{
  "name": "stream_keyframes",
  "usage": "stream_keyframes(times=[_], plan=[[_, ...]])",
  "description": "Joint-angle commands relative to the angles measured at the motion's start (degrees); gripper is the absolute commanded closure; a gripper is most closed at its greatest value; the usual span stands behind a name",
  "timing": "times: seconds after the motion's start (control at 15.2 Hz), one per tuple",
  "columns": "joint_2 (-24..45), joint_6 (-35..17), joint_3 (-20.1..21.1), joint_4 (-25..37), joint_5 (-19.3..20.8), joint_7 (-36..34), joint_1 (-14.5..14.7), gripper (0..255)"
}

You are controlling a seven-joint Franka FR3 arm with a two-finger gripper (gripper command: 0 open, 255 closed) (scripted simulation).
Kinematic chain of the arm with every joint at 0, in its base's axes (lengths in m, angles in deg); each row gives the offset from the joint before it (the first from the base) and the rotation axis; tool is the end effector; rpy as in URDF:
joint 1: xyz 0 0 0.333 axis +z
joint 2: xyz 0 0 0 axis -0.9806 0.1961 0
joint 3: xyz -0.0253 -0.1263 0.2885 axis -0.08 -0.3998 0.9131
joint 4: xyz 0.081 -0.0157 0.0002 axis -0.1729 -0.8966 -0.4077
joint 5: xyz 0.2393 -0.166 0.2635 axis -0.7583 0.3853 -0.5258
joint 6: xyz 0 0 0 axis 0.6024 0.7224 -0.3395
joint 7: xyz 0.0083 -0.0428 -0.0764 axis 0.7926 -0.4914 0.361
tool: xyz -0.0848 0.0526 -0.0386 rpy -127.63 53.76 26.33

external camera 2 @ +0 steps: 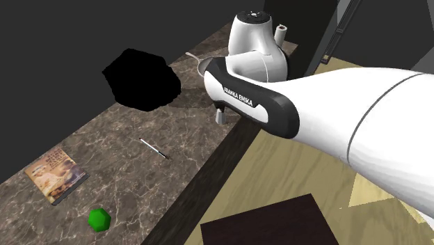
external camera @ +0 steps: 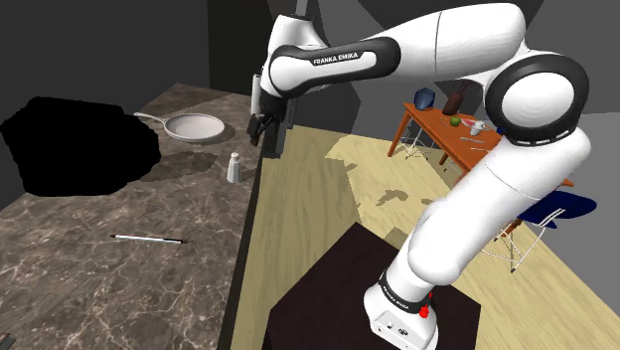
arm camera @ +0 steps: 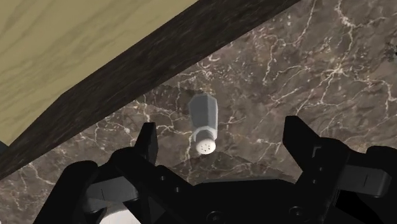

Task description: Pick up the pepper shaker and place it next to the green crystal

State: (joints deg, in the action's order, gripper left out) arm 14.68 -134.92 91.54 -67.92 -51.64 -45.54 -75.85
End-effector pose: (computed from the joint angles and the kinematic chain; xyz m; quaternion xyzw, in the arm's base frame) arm 0.5182 0.0433 0.4903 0.9917 0.0949 0.0866 0.0076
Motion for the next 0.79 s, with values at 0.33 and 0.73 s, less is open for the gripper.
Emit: stream_keyframes(times=[0.33, 0.73], plan=[[15.0, -5.15, 0.53, 9.44, 2.52, 1.85, 0.45, 0], [24.5, -7.3, 0.68, 16.51, 4.28, 2.57, 1.01, 0]])
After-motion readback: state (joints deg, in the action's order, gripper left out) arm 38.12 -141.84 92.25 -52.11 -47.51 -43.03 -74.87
